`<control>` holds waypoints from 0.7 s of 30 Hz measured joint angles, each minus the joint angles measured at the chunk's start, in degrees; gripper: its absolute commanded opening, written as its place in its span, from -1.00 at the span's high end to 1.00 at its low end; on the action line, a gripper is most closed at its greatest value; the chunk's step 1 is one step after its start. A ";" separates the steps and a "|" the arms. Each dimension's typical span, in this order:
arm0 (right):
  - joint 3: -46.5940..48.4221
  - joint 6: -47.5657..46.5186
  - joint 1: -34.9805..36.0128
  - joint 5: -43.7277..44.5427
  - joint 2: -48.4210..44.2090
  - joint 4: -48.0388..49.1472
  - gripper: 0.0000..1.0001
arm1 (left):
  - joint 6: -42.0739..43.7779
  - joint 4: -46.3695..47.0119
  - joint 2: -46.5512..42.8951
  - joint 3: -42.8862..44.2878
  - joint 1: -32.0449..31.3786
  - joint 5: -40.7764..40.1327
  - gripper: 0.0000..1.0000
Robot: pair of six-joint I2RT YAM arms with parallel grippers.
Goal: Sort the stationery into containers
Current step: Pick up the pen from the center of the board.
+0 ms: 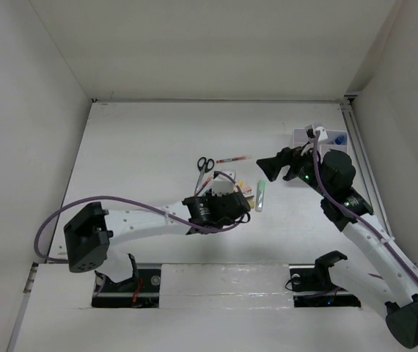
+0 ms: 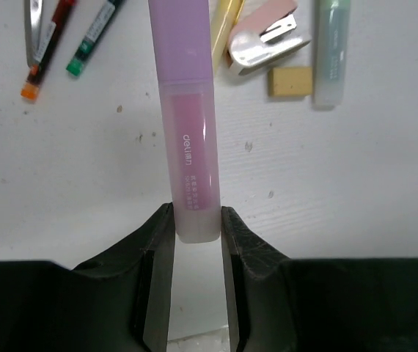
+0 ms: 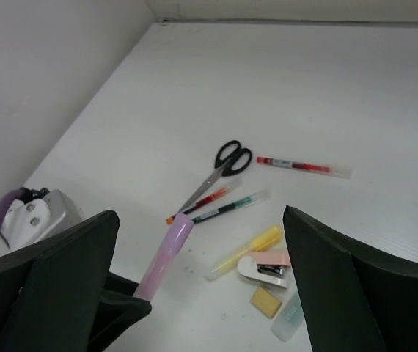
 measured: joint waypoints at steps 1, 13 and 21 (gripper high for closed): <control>0.00 0.42 0.00 -1.09 0.00 0.59 -1.00 | 0.57 0.42 -1.29 -0.04 0.02 -0.50 1.00; -4.04 9.75 4.79 -11.37 4.35 12.79 -0.93 | 14.86 19.58 -26.69 -10.12 0.02 -0.66 1.00; -4.04 12.63 11.85 -11.56 9.51 18.53 -0.93 | 19.98 24.76 -29.05 -11.61 -0.26 1.01 1.00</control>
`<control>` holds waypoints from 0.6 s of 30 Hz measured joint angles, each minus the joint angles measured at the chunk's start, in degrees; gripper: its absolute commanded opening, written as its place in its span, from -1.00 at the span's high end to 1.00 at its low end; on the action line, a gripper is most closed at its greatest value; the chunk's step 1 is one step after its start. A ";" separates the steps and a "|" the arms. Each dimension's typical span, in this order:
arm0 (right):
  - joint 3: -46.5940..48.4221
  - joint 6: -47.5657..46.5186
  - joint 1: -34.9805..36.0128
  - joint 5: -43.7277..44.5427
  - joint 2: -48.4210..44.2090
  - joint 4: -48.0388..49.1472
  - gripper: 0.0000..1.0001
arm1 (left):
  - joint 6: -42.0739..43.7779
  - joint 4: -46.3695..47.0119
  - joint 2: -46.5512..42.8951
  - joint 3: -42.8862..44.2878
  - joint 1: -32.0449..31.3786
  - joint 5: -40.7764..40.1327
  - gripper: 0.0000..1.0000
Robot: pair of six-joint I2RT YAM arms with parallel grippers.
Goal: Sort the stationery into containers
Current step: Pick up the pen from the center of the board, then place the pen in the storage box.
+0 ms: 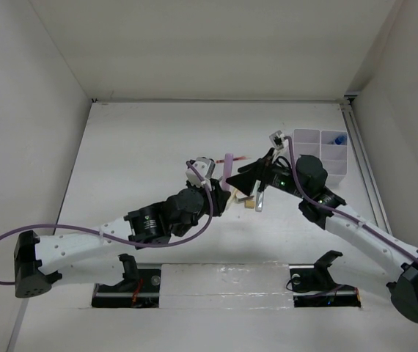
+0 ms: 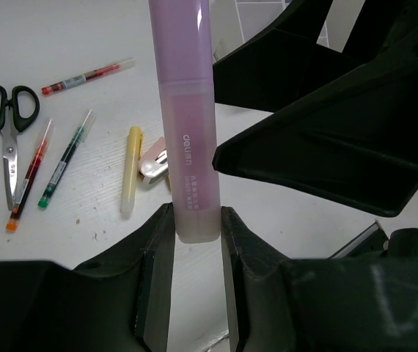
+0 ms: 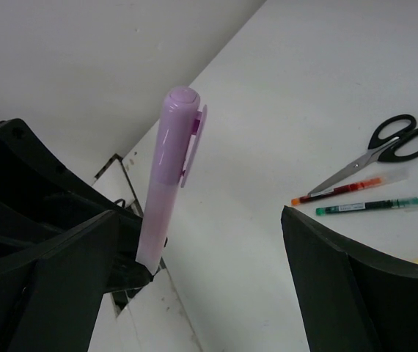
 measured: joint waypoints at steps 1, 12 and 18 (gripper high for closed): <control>0.00 0.13 0.39 0.09 0.26 0.11 -0.93 | 0.24 -0.04 0.04 -0.15 0.00 0.15 1.00; 1.18 1.31 2.12 2.93 5.40 4.09 -0.39 | 1.68 1.25 0.31 -0.70 0.00 3.17 1.00; 2.75 2.56 2.27 3.43 7.61 4.70 0.40 | 2.32 1.62 0.96 -1.25 0.02 4.44 1.00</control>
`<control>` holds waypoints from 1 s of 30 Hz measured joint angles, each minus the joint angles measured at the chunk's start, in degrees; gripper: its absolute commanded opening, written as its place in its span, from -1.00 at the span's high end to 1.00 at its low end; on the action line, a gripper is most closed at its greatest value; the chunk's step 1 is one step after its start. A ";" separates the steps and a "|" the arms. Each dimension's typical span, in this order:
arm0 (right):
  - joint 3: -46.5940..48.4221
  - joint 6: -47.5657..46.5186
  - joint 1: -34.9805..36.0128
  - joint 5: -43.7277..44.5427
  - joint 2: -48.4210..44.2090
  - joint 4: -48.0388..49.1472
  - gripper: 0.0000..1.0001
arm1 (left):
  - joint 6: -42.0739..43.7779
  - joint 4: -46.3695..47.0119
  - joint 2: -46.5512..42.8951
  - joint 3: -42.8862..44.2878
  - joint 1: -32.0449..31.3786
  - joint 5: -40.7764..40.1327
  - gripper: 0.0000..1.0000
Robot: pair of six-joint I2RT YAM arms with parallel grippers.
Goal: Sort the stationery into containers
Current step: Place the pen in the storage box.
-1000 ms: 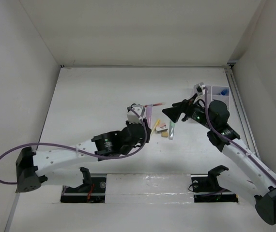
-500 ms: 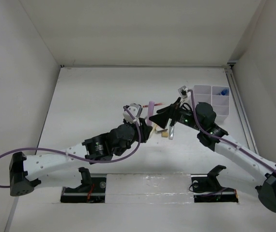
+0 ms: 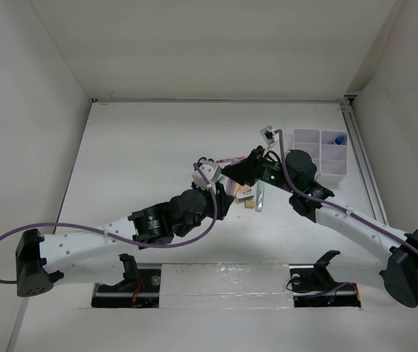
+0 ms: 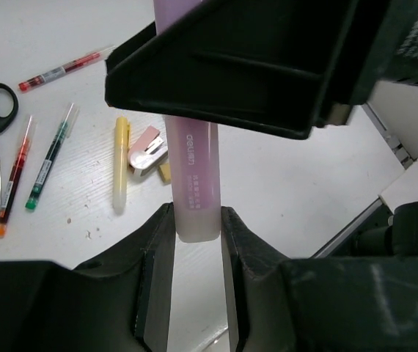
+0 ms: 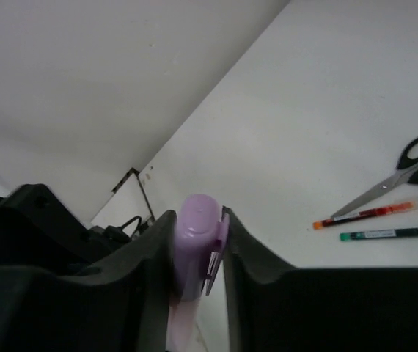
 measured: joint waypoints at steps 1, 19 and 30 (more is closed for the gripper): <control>0.31 0.96 0.22 -0.26 0.00 0.48 0.58 | 0.20 0.13 0.13 -0.31 0.02 0.13 1.00; 4.07 -8.90 -13.75 5.46 -0.24 -4.50 1.00 | -3.65 -3.80 1.03 -0.68 -0.04 -7.06 -1.00; 10.69 -21.49 -30.08 16.44 9.84 -3.98 1.00 | -10.32 -11.76 1.95 -0.87 -0.04 -10.19 -1.00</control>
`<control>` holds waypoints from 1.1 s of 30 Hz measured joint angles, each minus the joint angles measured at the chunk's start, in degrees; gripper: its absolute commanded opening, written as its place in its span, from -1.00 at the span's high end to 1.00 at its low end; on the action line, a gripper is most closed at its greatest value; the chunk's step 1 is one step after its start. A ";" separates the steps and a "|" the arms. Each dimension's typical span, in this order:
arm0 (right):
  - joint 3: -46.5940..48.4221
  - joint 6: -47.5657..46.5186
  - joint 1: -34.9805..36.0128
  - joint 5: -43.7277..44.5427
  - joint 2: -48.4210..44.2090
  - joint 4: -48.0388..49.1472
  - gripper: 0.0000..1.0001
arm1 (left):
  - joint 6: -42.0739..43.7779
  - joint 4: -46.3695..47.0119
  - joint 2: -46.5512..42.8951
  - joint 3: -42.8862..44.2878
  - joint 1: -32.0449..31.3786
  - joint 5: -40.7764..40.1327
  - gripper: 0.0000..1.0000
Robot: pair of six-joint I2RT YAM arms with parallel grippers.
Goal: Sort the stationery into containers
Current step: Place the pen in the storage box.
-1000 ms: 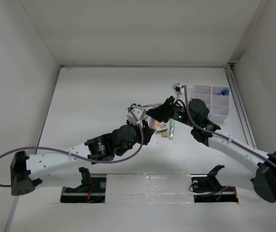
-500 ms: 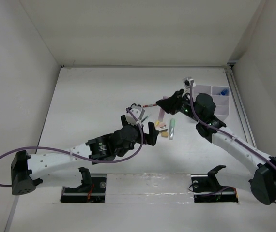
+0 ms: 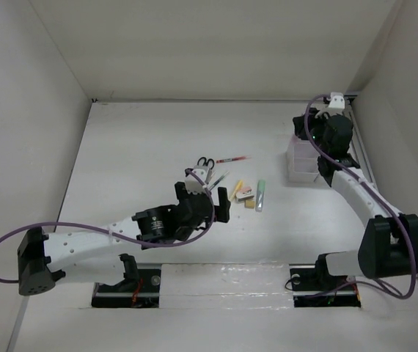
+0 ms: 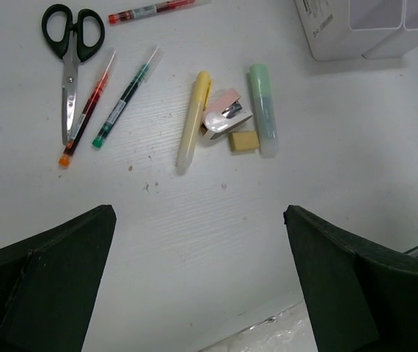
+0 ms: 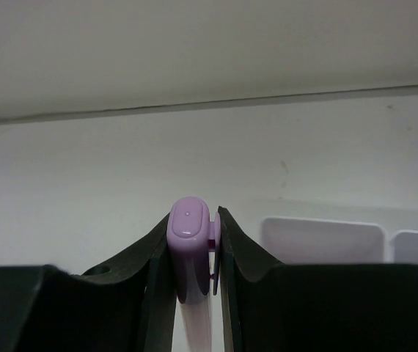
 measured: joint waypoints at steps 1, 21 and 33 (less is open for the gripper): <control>0.48 -0.48 -1.33 0.11 1.27 0.20 1.00 | -0.17 0.00 -0.24 -0.33 0.00 0.02 -1.00; 2.58 2.03 -16.79 -15.52 19.02 16.57 1.00 | -0.26 -0.50 -3.85 -5.60 0.00 3.45 -1.00; 2.75 2.82 -16.76 -16.02 20.83 21.66 0.80 | 1.05 -0.04 -3.85 -6.21 0.00 4.74 -1.00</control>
